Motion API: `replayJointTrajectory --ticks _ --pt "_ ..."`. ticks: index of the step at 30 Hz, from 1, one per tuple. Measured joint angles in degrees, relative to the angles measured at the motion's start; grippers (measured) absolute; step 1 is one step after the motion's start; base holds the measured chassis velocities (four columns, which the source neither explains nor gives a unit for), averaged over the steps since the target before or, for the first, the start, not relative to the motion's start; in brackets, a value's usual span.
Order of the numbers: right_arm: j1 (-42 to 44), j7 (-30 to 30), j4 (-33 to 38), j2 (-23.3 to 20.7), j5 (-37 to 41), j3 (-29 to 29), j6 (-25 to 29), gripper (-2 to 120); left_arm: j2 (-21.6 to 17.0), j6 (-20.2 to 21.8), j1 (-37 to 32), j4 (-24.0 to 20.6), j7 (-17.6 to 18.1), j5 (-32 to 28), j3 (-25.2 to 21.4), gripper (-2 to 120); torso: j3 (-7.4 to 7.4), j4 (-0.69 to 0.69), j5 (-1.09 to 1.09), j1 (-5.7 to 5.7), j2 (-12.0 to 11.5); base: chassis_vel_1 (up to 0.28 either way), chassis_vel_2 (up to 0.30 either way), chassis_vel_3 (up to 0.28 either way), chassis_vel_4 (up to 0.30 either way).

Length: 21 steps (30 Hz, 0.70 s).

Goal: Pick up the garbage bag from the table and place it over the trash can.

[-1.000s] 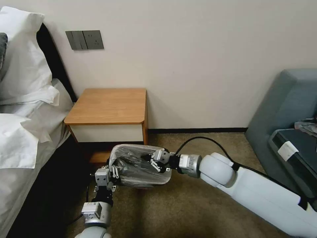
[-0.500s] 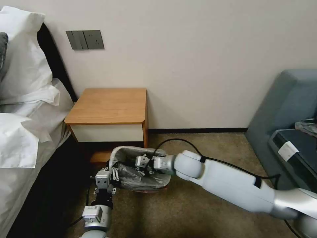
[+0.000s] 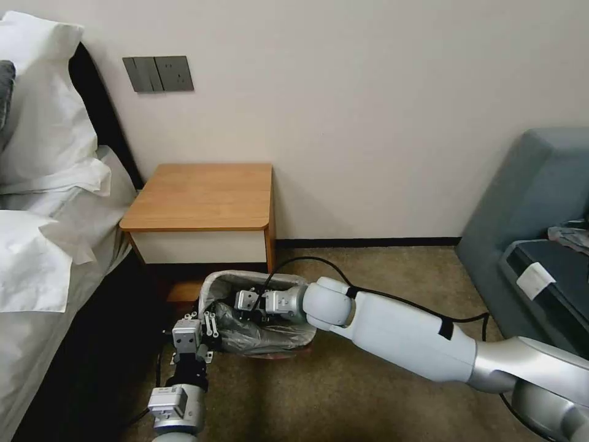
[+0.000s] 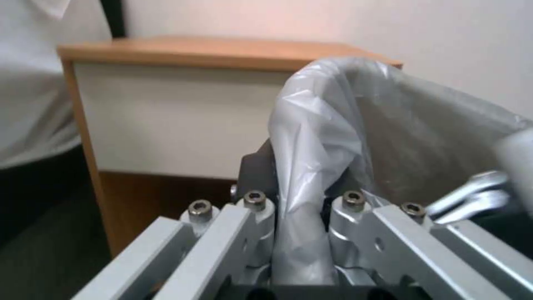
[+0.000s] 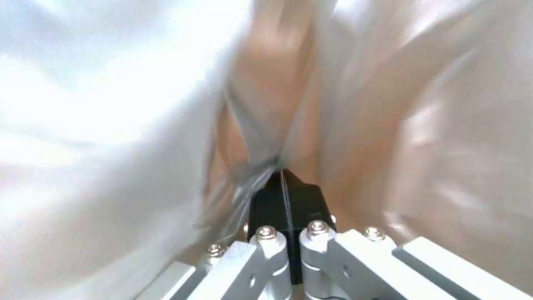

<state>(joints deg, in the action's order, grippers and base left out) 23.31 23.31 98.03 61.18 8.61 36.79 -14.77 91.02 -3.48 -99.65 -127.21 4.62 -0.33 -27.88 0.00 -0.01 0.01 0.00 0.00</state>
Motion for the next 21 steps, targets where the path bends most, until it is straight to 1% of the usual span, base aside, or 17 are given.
replayJointTrajectory --ticks 1,2,5,6,7,9,10,12,13,14,15,16,17,18,19,20,21 --pt "1.8 0.0 2.2 -1.2 0.5 -2.0 0.1 0 -0.1 0.8 0.1 -0.1 0.6 -0.8 0.0 6 0.00 0.00 0.00 0.00 0.0 0.000 0.000 0.000 0.000" --pt "1.8 0.0 2.2 -1.2 0.5 -2.0 0.1 0 -0.1 0.8 0.1 -0.1 0.6 -0.8 0.0 6 0.00 0.00 0.00 0.00 0.0 0.000 0.000 0.000 0.000" --pt "7.4 -0.2 9.0 -5.5 1.9 -10.0 0.8 0 -1.0 4.2 0.2 -0.9 3.0 -5.2 0.0 6 0.00 0.01 0.00 0.00 0.0 0.000 0.000 0.000 0.000" --pt "7.4 -0.2 9.0 -5.5 1.9 -10.0 0.8 0 -1.0 4.2 0.2 -0.9 3.0 -5.2 0.0 6 0.00 0.01 0.00 0.00 0.0 0.000 0.000 0.000 0.000" --pt "9.7 -0.4 11.2 -6.8 2.1 -13.6 1.2 0 -1.2 5.3 0.2 -1.3 3.8 -7.0 0.2 6 0.00 0.01 0.01 0.00 0.0 0.000 0.000 0.000 0.000" --pt "14.5 -3.0 15.3 -9.3 3.2 -19.5 2.0 0 -1.9 8.3 0.3 -2.2 5.4 -10.7 0.4 6 -0.01 0.00 0.00 0.00 0.0 0.000 0.000 0.000 0.000" --pt "14.5 -3.0 15.3 -9.3 3.2 -19.5 2.0 0 -1.9 8.3 0.3 -2.2 5.4 -10.7 0.4 6 -0.01 0.00 0.00 0.00 0.0 0.000 0.000 0.000 0.000" --pt "20.9 -9.4 20.2 -10.8 6.5 -24.1 2.1 0 -3.0 12.0 0.3 -3.2 6.7 -14.6 0.5 6 -0.01 -0.03 0.01 0.00 0.0 0.000 0.000 0.000 0.000" --pt "23.4 -12.6 21.9 -10.5 7.8 -25.8 2.2 4 -3.3 13.7 0.0 -4.1 7.2 -16.3 0.3 6 -0.01 -0.03 -0.01 0.00 0.0 0.000 0.000 0.000 0.000" --pt "23.4 -12.6 21.9 -10.5 7.8 -25.8 2.2 4 -3.3 13.7 0.0 -4.1 7.2 -16.3 0.3 6 -0.01 -0.03 -0.01 0.00 0.0 0.000 0.000 0.000 0.000" --pt "26.2 -15.1 23.1 -9.3 8.2 -28.2 2.7 10 -3.5 15.5 -0.2 -4.9 7.7 -17.8 0.0 6 -0.01 0.04 0.00 -0.01 0.0 0.000 0.000 0.000 0.000" --pt "28.9 -16.8 23.9 -7.9 8.3 -30.8 3.3 17 -4.1 17.7 0.1 -5.5 8.1 -19.7 -0.3 6 -0.01 0.02 0.03 -0.01 0.0 0.000 0.000 0.000 0.000" --pt "28.9 -16.8 23.9 -7.9 8.3 -30.8 3.3 17 -4.1 17.7 0.1 -5.5 8.1 -19.7 -0.3 6 -0.01 0.02 0.03 -0.01 0.0 0.000 0.000 0.000 0.000" --pt "30.9 -18.3 24.3 -6.8 8.5 -32.8 3.7 19 -4.7 19.1 0.6 -5.7 8.4 -21.0 -0.4 6 -0.01 0.04 -0.01 -0.01 0.0 0.000 0.000 0.000 0.000" --pt "34.8 -21.2 24.6 -4.1 9.3 -37.2 4.3 26 -6.2 21.5 1.5 -5.7 8.5 -23.4 -0.7 6 -0.01 0.02 -0.01 -0.01 0.0 0.000 0.000 0.000 0.000" --pt "34.8 -21.2 24.6 -4.1 9.3 -37.2 4.3 26 -6.2 21.5 1.5 -5.7 8.5 -23.4 -0.7 6 -0.01 0.02 -0.01 -0.01 0.0 0.000 0.000 0.000 0.000" --pt "37.5 -23.0 24.5 -1.8 10.1 -40.7 4.6 32 -7.3 22.8 2.0 -5.3 8.4 -24.9 -0.9 6 -0.01 0.00 0.02 -0.01 0.0 0.000 0.000 0.000 0.000"
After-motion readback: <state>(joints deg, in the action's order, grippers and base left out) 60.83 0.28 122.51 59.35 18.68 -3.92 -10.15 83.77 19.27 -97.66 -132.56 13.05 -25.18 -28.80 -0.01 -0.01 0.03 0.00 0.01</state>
